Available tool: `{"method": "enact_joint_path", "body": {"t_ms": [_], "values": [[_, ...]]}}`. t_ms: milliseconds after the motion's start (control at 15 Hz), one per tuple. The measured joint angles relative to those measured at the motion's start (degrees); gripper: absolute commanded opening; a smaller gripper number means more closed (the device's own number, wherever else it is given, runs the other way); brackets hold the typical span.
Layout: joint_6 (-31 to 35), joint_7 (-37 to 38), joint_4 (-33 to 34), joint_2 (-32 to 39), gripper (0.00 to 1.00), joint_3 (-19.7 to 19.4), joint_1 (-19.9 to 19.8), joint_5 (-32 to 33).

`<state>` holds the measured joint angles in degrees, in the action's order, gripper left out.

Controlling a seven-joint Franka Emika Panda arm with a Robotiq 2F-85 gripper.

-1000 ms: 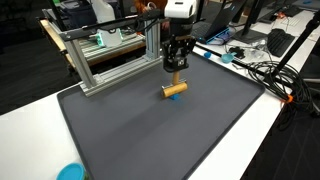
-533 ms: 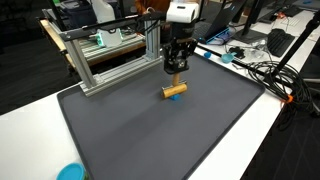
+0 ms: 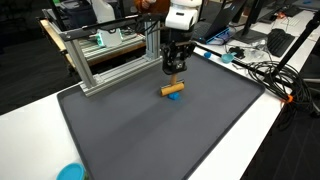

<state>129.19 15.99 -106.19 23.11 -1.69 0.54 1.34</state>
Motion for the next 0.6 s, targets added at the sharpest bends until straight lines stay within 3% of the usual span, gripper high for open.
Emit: {"method": "enact_joint_path", "body": {"t_ms": [600], "values": [[1.6, 0.5, -0.8, -2.1, 0.22, -0.7, 0.4, 0.9]]}}
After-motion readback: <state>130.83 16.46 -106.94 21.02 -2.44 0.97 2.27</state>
